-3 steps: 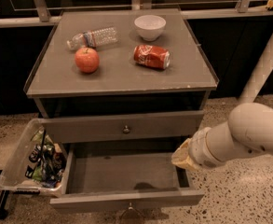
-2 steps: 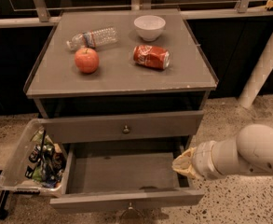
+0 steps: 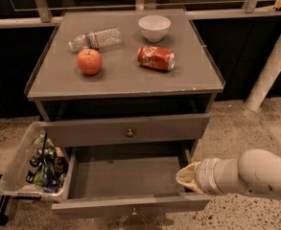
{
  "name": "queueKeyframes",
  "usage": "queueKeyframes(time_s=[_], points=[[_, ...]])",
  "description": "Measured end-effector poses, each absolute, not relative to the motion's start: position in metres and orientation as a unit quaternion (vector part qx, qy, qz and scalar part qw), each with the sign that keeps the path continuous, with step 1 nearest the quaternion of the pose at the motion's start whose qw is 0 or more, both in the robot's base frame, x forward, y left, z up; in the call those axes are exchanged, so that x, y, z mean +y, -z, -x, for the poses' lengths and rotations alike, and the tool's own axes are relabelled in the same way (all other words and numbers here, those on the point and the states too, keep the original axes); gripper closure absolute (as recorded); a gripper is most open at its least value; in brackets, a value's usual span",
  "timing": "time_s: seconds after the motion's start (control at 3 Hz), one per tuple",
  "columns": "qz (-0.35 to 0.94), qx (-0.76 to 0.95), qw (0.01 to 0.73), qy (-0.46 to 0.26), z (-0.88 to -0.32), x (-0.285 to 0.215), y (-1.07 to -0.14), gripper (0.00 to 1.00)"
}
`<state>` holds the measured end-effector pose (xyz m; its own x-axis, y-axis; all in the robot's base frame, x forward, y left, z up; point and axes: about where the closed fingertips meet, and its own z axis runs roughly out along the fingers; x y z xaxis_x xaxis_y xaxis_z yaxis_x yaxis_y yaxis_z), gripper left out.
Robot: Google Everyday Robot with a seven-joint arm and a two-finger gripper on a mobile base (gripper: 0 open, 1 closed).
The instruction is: Close middle drawer
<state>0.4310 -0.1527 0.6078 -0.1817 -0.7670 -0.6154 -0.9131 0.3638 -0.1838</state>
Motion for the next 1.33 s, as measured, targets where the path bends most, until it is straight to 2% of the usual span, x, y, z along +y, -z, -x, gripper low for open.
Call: queueKeyframes(time_s=[1.33], points=[[0.515, 0.798, 0.28, -0.138, -0.416, -0.148, -0.495, 1.0]])
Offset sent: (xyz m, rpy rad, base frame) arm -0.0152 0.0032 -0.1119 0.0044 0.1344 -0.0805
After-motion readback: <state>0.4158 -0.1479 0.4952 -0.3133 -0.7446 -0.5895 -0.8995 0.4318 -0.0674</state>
